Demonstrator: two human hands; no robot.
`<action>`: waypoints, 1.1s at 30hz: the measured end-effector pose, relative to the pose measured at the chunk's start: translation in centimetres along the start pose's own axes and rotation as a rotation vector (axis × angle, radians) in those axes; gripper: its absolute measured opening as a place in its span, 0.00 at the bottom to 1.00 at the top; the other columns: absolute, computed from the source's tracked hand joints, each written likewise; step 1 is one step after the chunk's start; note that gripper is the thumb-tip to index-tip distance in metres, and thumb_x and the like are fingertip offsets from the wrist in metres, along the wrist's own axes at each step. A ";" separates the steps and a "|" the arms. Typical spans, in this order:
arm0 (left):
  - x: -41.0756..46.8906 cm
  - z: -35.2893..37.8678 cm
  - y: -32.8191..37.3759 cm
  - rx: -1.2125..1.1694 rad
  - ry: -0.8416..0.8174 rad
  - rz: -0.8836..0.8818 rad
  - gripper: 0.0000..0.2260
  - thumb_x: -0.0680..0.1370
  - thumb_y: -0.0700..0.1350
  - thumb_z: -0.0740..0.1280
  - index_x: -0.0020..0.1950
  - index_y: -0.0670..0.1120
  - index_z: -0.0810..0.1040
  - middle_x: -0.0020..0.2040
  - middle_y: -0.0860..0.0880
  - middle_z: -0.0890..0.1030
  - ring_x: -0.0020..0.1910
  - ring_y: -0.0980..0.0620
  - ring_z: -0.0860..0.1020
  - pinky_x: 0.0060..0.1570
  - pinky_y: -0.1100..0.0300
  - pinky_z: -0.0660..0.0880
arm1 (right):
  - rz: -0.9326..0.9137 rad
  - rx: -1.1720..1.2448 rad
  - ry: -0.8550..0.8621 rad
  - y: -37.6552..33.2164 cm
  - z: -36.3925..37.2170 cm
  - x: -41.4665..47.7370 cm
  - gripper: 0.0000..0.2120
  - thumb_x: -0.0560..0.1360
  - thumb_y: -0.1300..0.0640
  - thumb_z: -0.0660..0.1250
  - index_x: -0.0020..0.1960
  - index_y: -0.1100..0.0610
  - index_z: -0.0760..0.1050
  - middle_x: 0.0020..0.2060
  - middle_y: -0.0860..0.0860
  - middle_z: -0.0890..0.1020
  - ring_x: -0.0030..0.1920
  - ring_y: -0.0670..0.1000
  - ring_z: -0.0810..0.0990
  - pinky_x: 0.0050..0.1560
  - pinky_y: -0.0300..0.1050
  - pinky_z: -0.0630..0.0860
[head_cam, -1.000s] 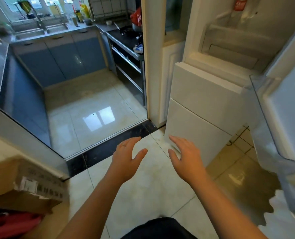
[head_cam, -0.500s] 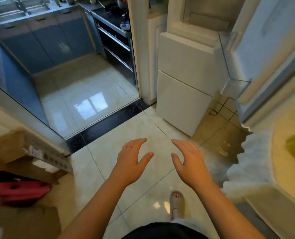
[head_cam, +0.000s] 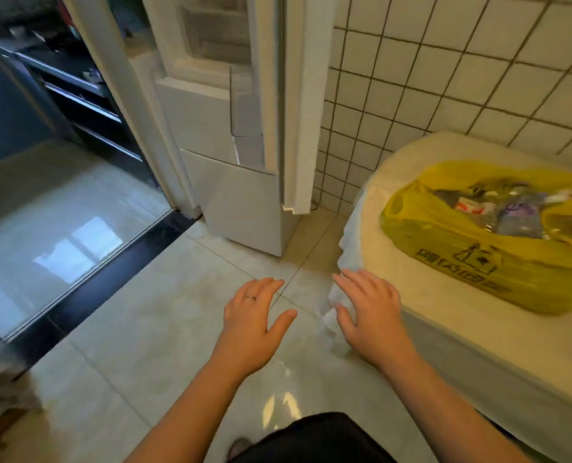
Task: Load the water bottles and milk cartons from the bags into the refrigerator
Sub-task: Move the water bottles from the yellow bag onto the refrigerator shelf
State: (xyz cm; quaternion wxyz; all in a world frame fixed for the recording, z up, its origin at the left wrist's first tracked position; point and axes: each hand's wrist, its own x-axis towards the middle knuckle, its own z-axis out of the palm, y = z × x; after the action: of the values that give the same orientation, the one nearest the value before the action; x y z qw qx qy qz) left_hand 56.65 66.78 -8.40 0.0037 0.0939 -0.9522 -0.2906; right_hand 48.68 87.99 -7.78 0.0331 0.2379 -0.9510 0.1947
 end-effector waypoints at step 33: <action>24.7 18.2 32.5 -0.063 -0.233 0.476 0.27 0.78 0.60 0.63 0.74 0.52 0.66 0.73 0.50 0.68 0.72 0.49 0.65 0.71 0.51 0.64 | 0.402 -0.188 0.384 35.4 -16.1 2.5 0.26 0.71 0.48 0.61 0.68 0.51 0.74 0.66 0.51 0.77 0.68 0.56 0.71 0.64 0.51 0.62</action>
State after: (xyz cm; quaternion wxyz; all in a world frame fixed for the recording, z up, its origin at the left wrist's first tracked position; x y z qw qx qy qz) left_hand 25.56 98.86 -6.69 -0.0348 -0.1671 -0.9320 -0.3199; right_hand 29.56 121.79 -5.10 0.1951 -0.0004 -0.9693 0.1496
